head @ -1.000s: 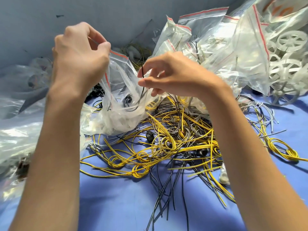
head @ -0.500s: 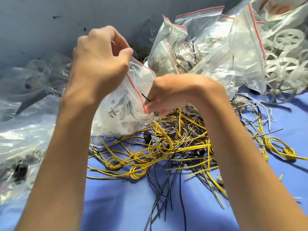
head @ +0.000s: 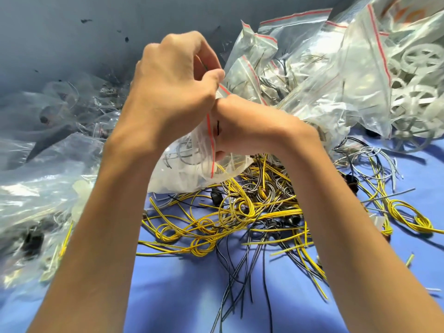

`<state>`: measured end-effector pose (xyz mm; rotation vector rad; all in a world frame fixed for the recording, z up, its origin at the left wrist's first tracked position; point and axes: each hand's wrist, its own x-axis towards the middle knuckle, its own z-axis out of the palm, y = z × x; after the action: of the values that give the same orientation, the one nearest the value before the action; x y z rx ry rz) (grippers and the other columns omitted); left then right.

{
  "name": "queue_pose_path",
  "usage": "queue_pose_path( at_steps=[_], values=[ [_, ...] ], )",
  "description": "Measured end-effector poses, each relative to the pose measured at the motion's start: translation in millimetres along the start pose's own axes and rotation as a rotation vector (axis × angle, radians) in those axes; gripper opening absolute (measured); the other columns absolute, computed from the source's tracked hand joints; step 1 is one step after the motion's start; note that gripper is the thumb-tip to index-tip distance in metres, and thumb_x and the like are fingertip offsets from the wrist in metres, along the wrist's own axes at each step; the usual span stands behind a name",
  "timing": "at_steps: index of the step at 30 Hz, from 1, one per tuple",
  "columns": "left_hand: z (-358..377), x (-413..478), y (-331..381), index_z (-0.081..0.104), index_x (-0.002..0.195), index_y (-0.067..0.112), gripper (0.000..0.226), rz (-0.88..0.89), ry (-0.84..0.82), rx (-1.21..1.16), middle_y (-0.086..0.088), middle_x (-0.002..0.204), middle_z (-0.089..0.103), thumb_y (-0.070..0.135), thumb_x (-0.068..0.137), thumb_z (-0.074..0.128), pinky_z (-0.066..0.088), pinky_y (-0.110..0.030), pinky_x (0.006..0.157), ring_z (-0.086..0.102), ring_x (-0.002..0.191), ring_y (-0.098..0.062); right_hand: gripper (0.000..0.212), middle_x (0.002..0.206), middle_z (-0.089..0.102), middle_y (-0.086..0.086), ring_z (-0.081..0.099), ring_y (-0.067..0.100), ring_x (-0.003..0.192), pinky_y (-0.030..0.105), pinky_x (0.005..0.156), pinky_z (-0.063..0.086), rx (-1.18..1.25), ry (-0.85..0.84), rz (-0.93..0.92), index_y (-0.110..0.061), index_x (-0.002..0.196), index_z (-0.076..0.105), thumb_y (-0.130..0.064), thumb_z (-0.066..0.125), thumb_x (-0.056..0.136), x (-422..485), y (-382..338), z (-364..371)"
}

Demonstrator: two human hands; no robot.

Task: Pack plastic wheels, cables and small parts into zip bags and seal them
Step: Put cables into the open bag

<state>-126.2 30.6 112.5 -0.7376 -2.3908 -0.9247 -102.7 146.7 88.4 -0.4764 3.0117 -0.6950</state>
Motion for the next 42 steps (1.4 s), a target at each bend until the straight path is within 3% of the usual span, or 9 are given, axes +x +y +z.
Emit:
queue_pose_path(
  at_steps=[3,9,12,15,17,29,33,36,42],
  values=[
    [-2.7,0.5,-0.2,0.063,0.081,0.026,0.004,-0.003,0.022,-0.025,0.014,0.065,0.059,0.029,0.082,0.060,0.034,-0.006,0.055,0.050,0.054,0.006,0.019,0.044,0.044,-0.012,0.049,-0.007,0.038,0.009,0.037,0.032,-0.123,0.028,0.009,-0.010,0.070,0.067,-0.001,0.053,0.079,4.5,-2.9,6.3],
    [-12.8,1.5,-1.3,0.064,0.083,0.024,0.006,0.010,0.060,-0.060,0.011,0.071,0.063,0.029,0.083,0.060,0.039,-0.009,0.057,0.055,0.059,0.001,0.025,0.088,0.057,0.021,0.055,0.036,0.086,0.035,0.056,0.045,-0.324,-0.146,0.077,-0.003,0.103,0.061,-0.020,0.059,0.085,1.6,-0.9,8.3],
    [-14.3,2.2,-2.1,0.063,0.083,0.023,0.008,0.003,0.063,-0.077,0.009,0.073,0.064,0.029,0.083,0.059,0.042,-0.014,0.061,0.058,0.063,-0.004,0.035,0.069,0.056,-0.005,0.052,0.016,0.066,0.024,0.055,0.039,-0.286,-0.220,0.087,-0.022,0.111,0.064,-0.036,0.068,0.079,-7.0,-1.9,-4.3],
    [-14.4,3.1,-4.0,0.064,0.084,0.023,0.009,-0.009,0.065,-0.089,0.008,0.074,0.065,0.030,0.083,0.059,0.042,-0.015,0.063,0.059,0.066,-0.006,0.048,0.091,0.064,-0.021,0.052,0.004,0.076,0.020,0.061,0.040,-0.242,-0.180,0.080,-0.038,0.123,0.057,-0.040,0.071,0.077,-13.4,-1.9,-17.8],
    [-14.4,3.6,-5.9,0.064,0.085,0.024,0.009,-0.020,0.070,-0.093,0.008,0.074,0.065,0.031,0.083,0.059,0.042,-0.014,0.062,0.060,0.067,-0.006,0.048,0.104,0.068,-0.016,0.059,0.003,0.080,0.016,0.058,0.043,-0.189,-0.137,0.070,-0.039,0.123,0.057,-0.037,0.072,0.077,-15.4,0.3,-23.5],
    [-22.0,10.6,-31.5,0.064,0.086,0.026,0.013,-0.137,0.180,-0.057,0.010,0.072,0.063,0.036,0.081,0.058,0.041,-0.011,0.060,0.055,0.061,0.003,0.016,0.070,0.070,-0.001,0.064,0.010,0.066,0.026,0.060,0.049,0.045,0.384,0.018,-0.014,0.081,0.072,-0.022,0.059,0.086,-19.7,13.8,-36.4],
    [-20.3,11.9,-33.6,0.064,0.087,0.026,0.011,-0.147,0.177,-0.037,0.007,0.073,0.064,0.034,0.081,0.059,0.040,-0.011,0.060,0.054,0.060,0.005,0.014,0.067,0.071,-0.006,0.064,-0.001,0.056,0.016,0.042,0.043,-0.021,0.153,0.123,-0.018,0.078,0.071,-0.024,0.061,0.086,-22.2,21.6,-35.0],
    [-18.1,11.9,-33.7,0.064,0.086,0.026,0.011,-0.156,0.172,-0.039,0.008,0.073,0.065,0.035,0.082,0.059,0.040,-0.014,0.062,0.054,0.061,0.004,0.008,0.071,0.072,-0.013,0.064,-0.009,0.060,0.013,0.050,0.037,-0.082,-0.096,0.194,-0.028,0.079,0.070,-0.029,0.065,0.085,-22.0,25.5,-28.4],
    [-21.1,13.4,-42.2,0.064,0.086,0.027,0.012,-0.174,0.208,-0.030,0.009,0.072,0.064,0.037,0.081,0.058,0.040,-0.014,0.060,0.052,0.057,0.006,0.016,0.077,0.074,-0.001,0.069,0.000,0.063,0.019,0.061,0.056,0.045,-0.002,0.244,-0.015,0.093,0.064,-0.008,0.050,0.088,-11.5,28.1,-21.7]
  ],
)
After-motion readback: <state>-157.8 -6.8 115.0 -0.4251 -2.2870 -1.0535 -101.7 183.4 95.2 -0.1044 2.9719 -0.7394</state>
